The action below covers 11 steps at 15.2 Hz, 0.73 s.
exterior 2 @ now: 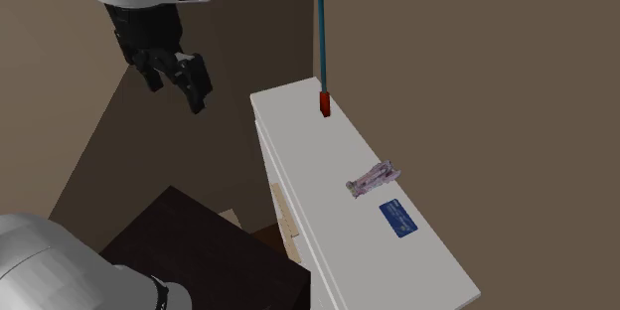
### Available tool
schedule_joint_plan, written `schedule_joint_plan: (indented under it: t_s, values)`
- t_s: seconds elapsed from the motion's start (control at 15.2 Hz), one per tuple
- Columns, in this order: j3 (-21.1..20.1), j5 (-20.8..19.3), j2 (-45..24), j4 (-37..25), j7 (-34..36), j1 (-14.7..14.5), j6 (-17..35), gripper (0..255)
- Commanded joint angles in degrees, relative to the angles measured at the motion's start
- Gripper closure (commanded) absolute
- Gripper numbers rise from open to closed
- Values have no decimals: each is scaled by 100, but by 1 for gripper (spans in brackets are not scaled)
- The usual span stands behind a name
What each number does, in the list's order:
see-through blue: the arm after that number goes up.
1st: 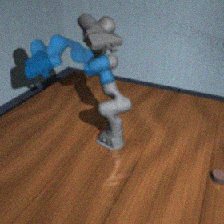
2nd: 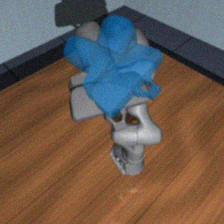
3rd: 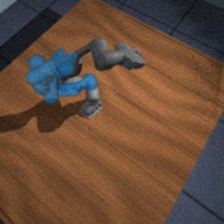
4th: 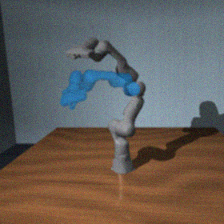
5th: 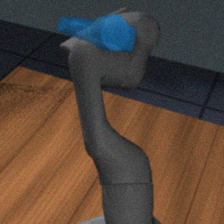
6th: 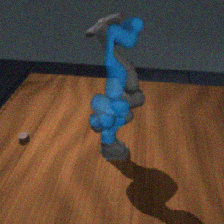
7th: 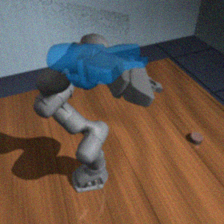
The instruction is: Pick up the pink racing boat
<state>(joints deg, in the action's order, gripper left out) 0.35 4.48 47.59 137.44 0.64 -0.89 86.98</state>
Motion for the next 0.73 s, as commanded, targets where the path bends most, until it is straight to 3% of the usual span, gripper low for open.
schedule_joint_plan:
  t_s: [0.0,0.66]
  values:
    - [0,0,0,0,0,0,0,0]
    - [492,-577,-947,589,-158,561,1899,0]
